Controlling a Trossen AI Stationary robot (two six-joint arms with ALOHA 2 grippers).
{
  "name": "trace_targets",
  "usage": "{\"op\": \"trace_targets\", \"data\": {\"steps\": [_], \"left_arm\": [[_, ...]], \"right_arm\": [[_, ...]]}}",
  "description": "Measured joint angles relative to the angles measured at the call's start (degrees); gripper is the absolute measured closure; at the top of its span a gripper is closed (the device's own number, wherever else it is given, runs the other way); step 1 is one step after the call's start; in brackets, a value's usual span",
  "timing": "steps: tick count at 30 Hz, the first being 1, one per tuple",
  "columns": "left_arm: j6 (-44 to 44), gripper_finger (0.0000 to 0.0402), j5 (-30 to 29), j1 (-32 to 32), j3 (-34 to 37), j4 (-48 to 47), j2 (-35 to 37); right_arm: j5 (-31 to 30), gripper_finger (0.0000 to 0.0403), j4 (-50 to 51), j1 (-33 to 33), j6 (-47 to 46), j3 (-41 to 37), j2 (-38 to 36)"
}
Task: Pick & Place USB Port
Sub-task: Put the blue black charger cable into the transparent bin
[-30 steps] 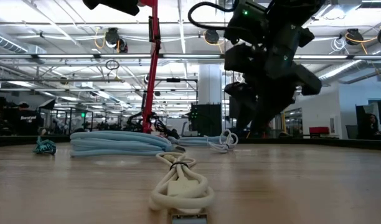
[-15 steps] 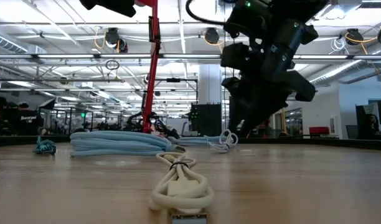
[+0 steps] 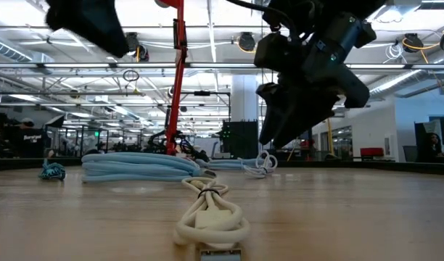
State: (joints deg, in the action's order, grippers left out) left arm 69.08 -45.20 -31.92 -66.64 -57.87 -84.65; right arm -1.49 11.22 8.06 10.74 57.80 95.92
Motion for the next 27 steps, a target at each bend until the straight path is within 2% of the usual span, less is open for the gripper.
{"op": "trace_targets", "data": {"steps": [2, 4, 7, 13, 15, 18, 22, 27], "left_arm": [[12.5, 0.0289, 1.4, 1.5, 0.0, -5.6, 0.0], [21.0, 0.0289, 3.9, 2.9, 0.0, -9.5, -0.6], [26.6, 0.0289, 8.7, 4.5, 1.2, -12.6, -1.9], [38.3, 0.0289, 19.4, 9.5, 8.7, -10.7, -1.5], [38.0, 0.0289, 26.1, 12.6, 10.6, -9.1, -1.0], [32.9, 0.0289, 33.8, 16.4, 12.3, -6.0, -0.9], [25.0, 0.0289, 39.6, 20.0, 12.6, -0.2, -0.8], [22.5, 0.0289, 44.1, 21.7, 12.6, 0.6, -0.8]], "right_arm": [[0.0, 0.0237, -0.2, 0.7, -1.4, 0.0, 0.0], [0.0, 0.0237, -0.5, 1.3, -2.4, 0.0, 0.0], [0.0, 0.0237, -1.4, 1.9, -2.8, 0.0, 0.0], [-0.2, 0.0237, -2.2, 1.8, -4.6, 0.0, 0.0], [-0.2, 0.0237, -2.2, 1.8, -5.1, 0.0, 0.0], [-0.1, 0.0237, -1.1, 1.9, -5.8, 0.0, 0.0], [-0.3, 0.0237, 0.3, 2.8, -6.6, 0.0, 0.0], [-0.2, 0.0237, 0.2, 4.6, -6.6, 0.0, 0.0]]}}
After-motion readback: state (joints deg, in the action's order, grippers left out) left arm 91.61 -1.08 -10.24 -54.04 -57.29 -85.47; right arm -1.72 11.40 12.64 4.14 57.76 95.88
